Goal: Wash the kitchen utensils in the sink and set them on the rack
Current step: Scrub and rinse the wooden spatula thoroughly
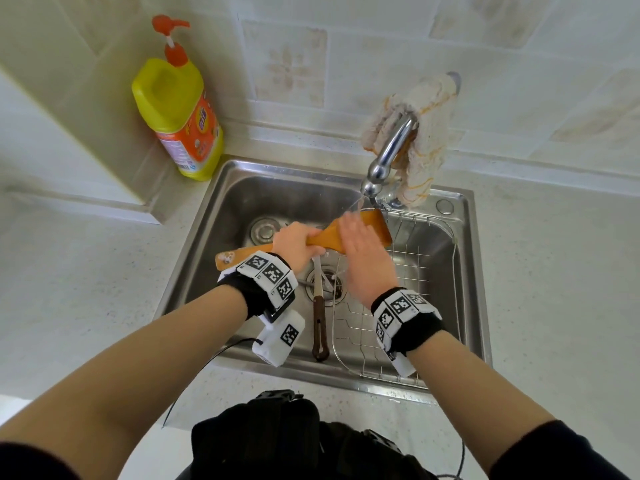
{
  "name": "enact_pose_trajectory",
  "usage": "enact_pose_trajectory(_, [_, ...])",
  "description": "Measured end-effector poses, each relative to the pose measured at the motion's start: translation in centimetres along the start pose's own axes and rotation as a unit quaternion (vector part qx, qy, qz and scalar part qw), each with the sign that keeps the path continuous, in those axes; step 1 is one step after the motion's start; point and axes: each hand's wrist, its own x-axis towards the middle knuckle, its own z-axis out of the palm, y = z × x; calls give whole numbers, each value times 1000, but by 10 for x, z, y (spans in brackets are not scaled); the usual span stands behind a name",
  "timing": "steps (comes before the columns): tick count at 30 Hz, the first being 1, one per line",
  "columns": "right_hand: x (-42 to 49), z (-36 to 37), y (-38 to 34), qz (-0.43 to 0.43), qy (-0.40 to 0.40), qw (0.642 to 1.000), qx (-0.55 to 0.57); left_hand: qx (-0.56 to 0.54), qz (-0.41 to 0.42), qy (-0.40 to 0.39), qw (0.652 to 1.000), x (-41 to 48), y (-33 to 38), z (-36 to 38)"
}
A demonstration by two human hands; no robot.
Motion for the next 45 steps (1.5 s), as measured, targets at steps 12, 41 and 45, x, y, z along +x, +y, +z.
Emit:
enact_pose_trajectory(12, [-6,-5,-10,28,-1,999,37,25,29,-14,999,-3,9,3])
enact_pose_trajectory(41, [21,-18,-26,7,4,999,33,22,59,19,998,5,13,-13])
enact_pose_trajectory(45, [16,-17,-8,-7,0,1000,13,22,66,12,997,3,14,-12])
